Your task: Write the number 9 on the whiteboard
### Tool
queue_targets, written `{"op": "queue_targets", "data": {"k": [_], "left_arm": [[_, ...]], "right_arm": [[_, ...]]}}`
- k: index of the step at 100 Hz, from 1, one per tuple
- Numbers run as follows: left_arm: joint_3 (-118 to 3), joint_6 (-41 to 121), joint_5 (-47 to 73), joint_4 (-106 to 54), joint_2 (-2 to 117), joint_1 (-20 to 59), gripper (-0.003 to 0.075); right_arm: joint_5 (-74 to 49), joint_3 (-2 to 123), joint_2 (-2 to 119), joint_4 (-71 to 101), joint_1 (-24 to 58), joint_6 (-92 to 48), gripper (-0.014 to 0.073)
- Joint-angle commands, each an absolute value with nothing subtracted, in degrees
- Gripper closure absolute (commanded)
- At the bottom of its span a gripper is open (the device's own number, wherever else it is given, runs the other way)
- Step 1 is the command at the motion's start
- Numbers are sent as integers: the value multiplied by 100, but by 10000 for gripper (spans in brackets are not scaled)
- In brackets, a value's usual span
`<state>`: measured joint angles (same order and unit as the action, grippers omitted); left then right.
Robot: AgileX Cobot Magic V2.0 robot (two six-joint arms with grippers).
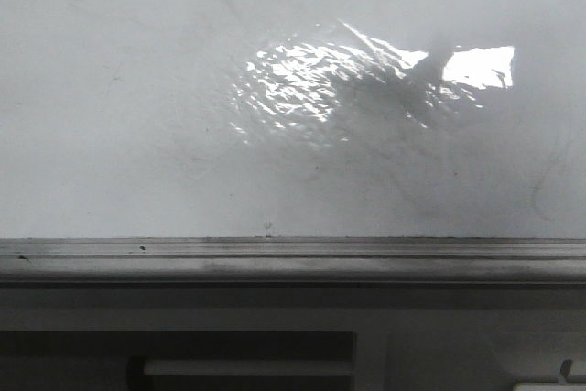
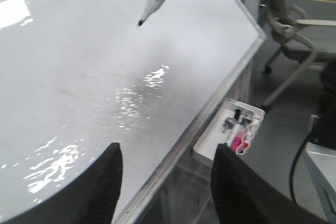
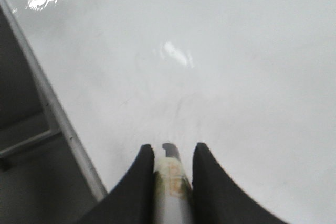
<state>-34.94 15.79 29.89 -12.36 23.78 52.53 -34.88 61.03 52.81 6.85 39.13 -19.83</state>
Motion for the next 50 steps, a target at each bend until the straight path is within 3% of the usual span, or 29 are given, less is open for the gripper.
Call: {"op": "queue_targets", "data": {"k": [1, 16, 32, 39, 50], "left_arm": [[-3459, 509, 2397, -386, 2214, 5253, 389], [-3233, 165, 2232, -191, 2132, 5253, 389], [-3076, 123, 1812, -218, 2132, 5253, 412], [-3076, 123, 1678, -218, 2132, 5253, 492], [-3076, 123, 1564, -208, 2132, 5253, 699]], "right_arm": [[-1882, 5304, 4855, 126, 3917, -1929, 631], [93, 4002, 4497, -460, 3917, -1929, 631], [-34, 3893, 4705, -322, 3750, -1929, 631], [197, 3893, 4774, -322, 3561, -1929, 631], [535, 3893, 4789, -322, 3312, -1940, 631]]}}
